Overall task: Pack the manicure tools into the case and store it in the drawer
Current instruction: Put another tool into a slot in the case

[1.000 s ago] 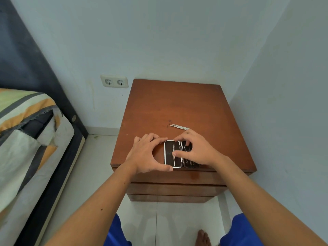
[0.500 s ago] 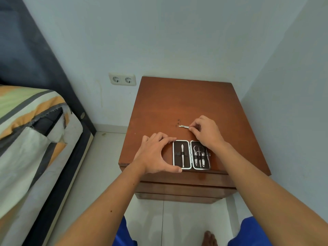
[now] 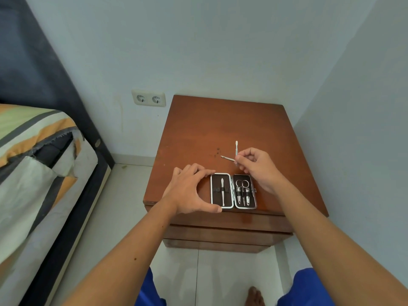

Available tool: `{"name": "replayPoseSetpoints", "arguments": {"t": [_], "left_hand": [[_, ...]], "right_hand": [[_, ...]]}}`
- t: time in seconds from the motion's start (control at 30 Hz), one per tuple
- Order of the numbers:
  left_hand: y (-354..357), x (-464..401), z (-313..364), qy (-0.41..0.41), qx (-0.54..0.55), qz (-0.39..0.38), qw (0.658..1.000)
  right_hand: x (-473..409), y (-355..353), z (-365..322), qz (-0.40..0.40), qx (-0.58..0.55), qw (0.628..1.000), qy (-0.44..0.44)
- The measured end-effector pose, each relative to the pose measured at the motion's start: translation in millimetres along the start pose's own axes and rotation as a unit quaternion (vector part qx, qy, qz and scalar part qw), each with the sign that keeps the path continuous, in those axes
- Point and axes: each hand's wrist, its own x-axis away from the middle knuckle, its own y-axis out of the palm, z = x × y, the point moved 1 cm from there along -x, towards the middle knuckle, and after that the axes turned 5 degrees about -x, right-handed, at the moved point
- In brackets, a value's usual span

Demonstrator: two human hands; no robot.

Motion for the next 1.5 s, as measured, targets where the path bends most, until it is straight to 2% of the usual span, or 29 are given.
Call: {"name": "replayPoseSetpoints", "arguments": {"t": [0.3,0.5,0.9,1.23,1.5], "left_hand": [[-1,0,1,-0.001,-0.003,-0.001,1.000],[-1,0,2,-0.002,-0.005,0.000,1.000],[-2,3,-1,-0.015,0.032,0.005,0.999],[-3,4,0,-0.013,0.038,0.011,0.999],[-2,4,-1,-0.015,0.036,0.016,0.999]], "right_hand": [[14,-2,-11,-0.018,-0.157,0.987,0.024],[14,-3,-11,-0.034,-0.167,0.985,0.021],[18,21,-11,-0.076,-0.008,0.996,-0.048],[18,38,2,-0.092,0.114,0.987,-0.064],[18,42,6,-0.085,0.168,0.978,-0.092]]}}
